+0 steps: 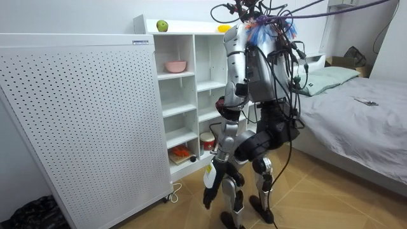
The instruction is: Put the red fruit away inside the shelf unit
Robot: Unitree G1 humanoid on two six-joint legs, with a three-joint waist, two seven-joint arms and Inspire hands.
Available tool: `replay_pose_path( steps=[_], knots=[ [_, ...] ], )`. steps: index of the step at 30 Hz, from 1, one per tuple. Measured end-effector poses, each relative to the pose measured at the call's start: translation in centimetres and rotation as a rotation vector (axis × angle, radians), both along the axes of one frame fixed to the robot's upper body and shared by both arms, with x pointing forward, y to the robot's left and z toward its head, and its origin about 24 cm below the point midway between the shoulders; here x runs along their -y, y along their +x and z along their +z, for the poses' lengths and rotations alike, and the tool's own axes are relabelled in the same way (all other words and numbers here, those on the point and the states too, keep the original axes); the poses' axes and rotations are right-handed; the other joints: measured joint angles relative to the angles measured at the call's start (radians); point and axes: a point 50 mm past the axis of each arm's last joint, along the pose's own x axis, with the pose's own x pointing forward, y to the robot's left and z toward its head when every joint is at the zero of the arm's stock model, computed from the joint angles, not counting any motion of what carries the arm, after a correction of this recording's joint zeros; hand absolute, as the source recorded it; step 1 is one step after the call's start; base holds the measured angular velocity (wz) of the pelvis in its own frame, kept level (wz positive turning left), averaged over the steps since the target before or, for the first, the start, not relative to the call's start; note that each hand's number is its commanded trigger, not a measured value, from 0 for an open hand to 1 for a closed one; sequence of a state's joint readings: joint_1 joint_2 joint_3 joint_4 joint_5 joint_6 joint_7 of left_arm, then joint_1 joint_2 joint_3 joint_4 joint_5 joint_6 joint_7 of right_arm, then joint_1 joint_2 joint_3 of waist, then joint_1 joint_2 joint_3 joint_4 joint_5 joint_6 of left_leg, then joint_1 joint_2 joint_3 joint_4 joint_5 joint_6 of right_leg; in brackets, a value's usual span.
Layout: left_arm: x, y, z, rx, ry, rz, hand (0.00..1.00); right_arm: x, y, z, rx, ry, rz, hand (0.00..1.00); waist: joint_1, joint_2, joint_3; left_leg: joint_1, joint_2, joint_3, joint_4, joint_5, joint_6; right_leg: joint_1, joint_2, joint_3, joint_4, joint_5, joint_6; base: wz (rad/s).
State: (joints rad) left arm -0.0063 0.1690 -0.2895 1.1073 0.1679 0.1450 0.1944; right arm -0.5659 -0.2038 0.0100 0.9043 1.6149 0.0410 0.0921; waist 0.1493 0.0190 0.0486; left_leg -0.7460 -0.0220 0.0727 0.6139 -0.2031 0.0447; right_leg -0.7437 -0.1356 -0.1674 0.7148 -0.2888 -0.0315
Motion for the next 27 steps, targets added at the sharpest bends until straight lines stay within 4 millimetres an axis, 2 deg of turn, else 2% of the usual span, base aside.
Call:
replay_pose_path(
  steps=[3, 8, 12, 13, 14, 16, 19, 21, 27],
  knots=[
    [0.3, 0.4, 0.1, 0.023, -0.028, 0.033, 0.0, 1.0, 1.2, 2.2, 0.05, 0.017, -0.035, 1.0, 0.013, 0.002, -0.0011, -0.047, -0.007, 0.002, 0.021, 0.0, -0.001, -0.052, -0.005, 0.003, 0.031, -0.006, -0.006, 0.04],
    [0.5, 1.1, 0.4, 0.055, -0.041, 0.034, 0.0, 2.3, 2.5, 4.5, 0.089, 0.044, -0.111, 1.0, 0.026, 0.002, -0.0015, -0.103, -0.011, 0.002, 0.057, -0.002, -0.002, -0.11, -0.025, 0.002, 0.082, -0.027, -0.011, 0.12],
    [0.6, 1.2, 0.4, 0.065, -0.046, 0.047, 0.0, 3.0, 2.8, 5.2, 0.086, 0.063, -0.148, 1.0, 0.032, 0.004, -0.0014, -0.151, -0.008, 0.004, 0.108, -0.017, -0.004, -0.147, -0.032, -0.009, 0.125, -0.038, -0.015, 0.13],
    [0.6, 1.2, 0.4, 0.065, -0.046, 0.046, 0.0, 3.2, 2.8, 5.1, 0.08, 0.062, -0.154, 0.64, 0.037, 0.005, -0.0011, -0.155, -0.008, 0.004, 0.114, -0.021, -0.004, -0.15, -0.032, -0.011, 0.129, -0.04, -0.017, 0.08],
    [0.6, 1.2, 0.5, 0.065, -0.047, 0.046, 0.0, 3.6, 2.7, 5.0, 0.068, 0.057, -0.165, 0.0, 0.045, 0.005, -0.0012, -0.159, -0.008, 0.004, 0.12, -0.023, -0.004, -0.154, -0.033, -0.015, 0.139, -0.046, -0.019, 0.03],
    [0.4, 1.1, 0.4, 0.062, -0.043, 0.045, 0.0, 3.9, 2.7, 5.0, 0.066, 0.066, -0.181, 0.0, 0.057, 0.008, -0.0022, -0.169, -0.007, 0.003, 0.127, -0.025, -0.005, -0.161, -0.033, -0.015, 0.141, -0.047, -0.02, 0.0],
    [0.6, 1.0, 0.4, 0.062, -0.043, 0.025, 0.0, 4.6, 2.6, 5.2, 0.067, 0.092, -0.22, 0.0, 0.073, 0.026, -0.0028, -0.19, -0.006, -0.003, 0.155, -0.036, -0.004, -0.175, -0.037, -0.022, 0.162, -0.055, -0.022, 0.03],
    [0.6, 0.9, 0.6, 0.083, -0.047, 0.025, 0.0, 5.3, 2.6, 5.7, 0.065, 0.093, -0.241, 0.0, 0.08, 0.031, -0.0044, -0.209, -0.007, -0.003, 0.168, -0.039, -0.003, -0.194, -0.051, -0.022, 0.183, -0.072, -0.022, 0.08],
    [0.7, 0.5, 0.7, 0.094, -0.047, 0.028, 0.0, 5.9, 3.5, 8.0, 0.128, 0.131, -0.285, 0.0, 0.08, 0.033, -0.0052, -0.223, -0.007, 0.007, 0.184, -0.044, -0.001, -0.215, -0.062, -0.023, 0.207, -0.075, -0.023, 0.01]
  ],
)
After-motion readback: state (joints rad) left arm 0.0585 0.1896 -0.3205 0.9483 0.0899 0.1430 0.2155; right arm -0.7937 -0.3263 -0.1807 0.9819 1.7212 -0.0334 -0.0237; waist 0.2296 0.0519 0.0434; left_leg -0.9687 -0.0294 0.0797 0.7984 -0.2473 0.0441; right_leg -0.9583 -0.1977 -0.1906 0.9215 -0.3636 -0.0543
